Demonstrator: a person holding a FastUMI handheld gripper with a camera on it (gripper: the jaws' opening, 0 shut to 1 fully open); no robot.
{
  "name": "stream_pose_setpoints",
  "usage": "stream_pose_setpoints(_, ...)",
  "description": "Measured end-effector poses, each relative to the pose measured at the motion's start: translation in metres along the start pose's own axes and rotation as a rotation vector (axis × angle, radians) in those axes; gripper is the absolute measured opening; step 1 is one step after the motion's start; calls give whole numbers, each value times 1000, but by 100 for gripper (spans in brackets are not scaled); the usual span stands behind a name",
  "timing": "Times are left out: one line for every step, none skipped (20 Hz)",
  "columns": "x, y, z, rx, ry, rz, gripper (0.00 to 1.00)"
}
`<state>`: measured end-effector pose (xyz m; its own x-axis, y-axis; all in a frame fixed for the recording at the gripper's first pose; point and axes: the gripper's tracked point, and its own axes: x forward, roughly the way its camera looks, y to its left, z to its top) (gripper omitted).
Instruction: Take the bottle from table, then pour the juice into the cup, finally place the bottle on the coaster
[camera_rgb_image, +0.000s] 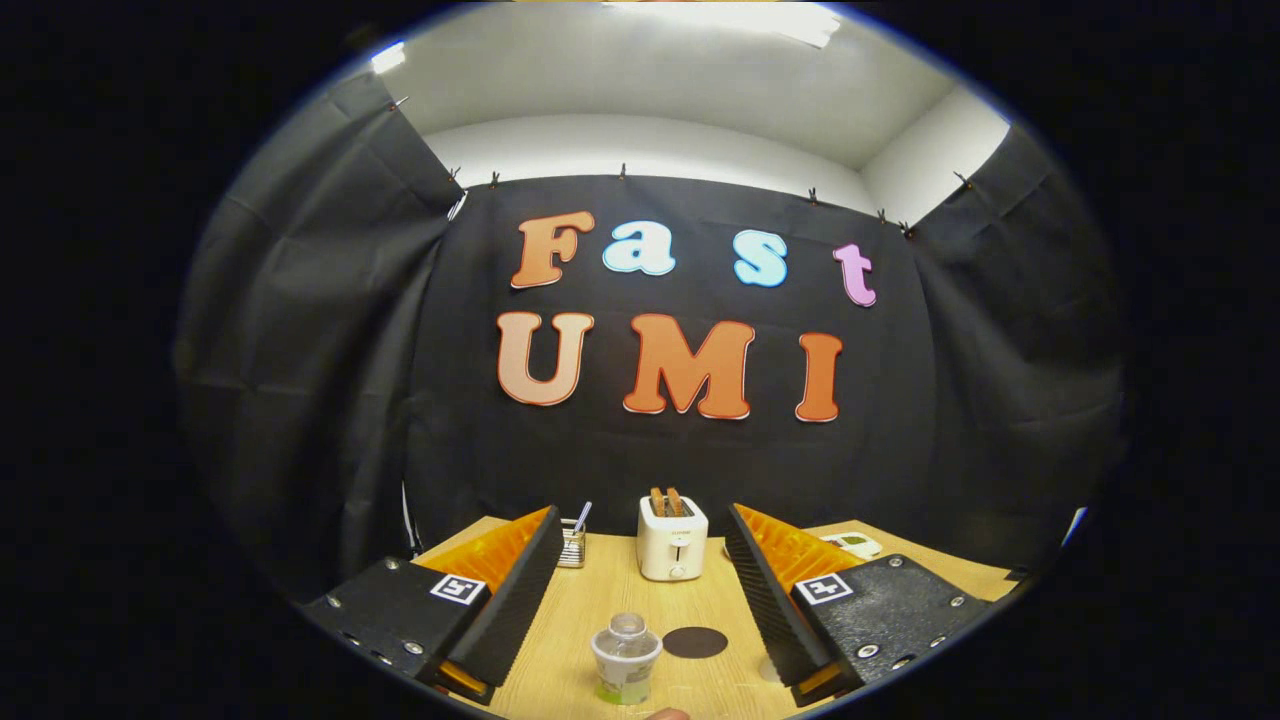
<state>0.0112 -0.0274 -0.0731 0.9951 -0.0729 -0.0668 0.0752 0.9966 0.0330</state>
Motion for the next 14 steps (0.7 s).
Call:
stream_pose_setpoints(0, 2, -10, -1, 13, -4, 97)
stream_pose_setpoints(1, 0, -20, -4, 18, -16, 97)
stream_pose_setpoints(1, -1, -30, -3, 28, -24, 97)
stream_pose_setpoints(1, 1, -42, -3, 32, -25, 97)
stream_pose_setpoints(3, 2, -53, -1, 38, -32, 97)
stream_pose_setpoints(4, 1, -62, 1, 42, -44, 97)
stream_pose_setpoints(3, 0, -69, 3, 44, -51, 97)
stream_pose_setpoints(2, -1, -78, 8, 48, -53, 97)
stream_pose_setpoints(1, 0, -87, 11, 54, -53, 97)
stream_pose_setpoints(4, -1, -95, 21, 62, -55, 97)
stream_pose_setpoints(7, 0, -104, 39, 71, -51, 97)
stream_pose_setpoints(8, 2, -115, 60, 81, -40, 97)
stream_pose_setpoints(10, 5, -125, 75, 102, -33, 97)
stream_pose_setpoints(11, 6, -138, 69, 122, -28, 97)
